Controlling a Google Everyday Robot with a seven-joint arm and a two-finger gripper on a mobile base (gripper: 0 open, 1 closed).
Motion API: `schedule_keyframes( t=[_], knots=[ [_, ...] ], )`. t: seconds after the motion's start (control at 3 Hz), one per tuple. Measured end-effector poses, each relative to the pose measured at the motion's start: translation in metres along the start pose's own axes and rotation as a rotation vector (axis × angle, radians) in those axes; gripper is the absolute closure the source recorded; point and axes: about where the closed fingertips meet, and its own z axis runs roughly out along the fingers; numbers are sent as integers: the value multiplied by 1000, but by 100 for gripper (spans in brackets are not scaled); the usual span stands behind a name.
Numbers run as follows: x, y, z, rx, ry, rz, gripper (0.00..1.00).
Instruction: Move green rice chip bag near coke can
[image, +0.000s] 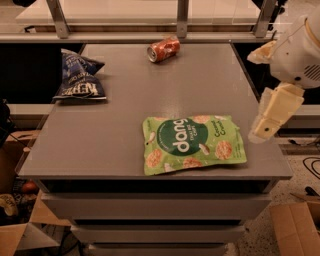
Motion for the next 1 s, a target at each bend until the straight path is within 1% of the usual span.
schedule_keyframes(
  t=[0.33,0.67,1.0],
  knots=[
    [-25,4,27,-44,-147,-26,0],
    [-52,14,54,-95,-284,-51,0],
    [-69,25,77,-143,-369,-64,0]
  ],
)
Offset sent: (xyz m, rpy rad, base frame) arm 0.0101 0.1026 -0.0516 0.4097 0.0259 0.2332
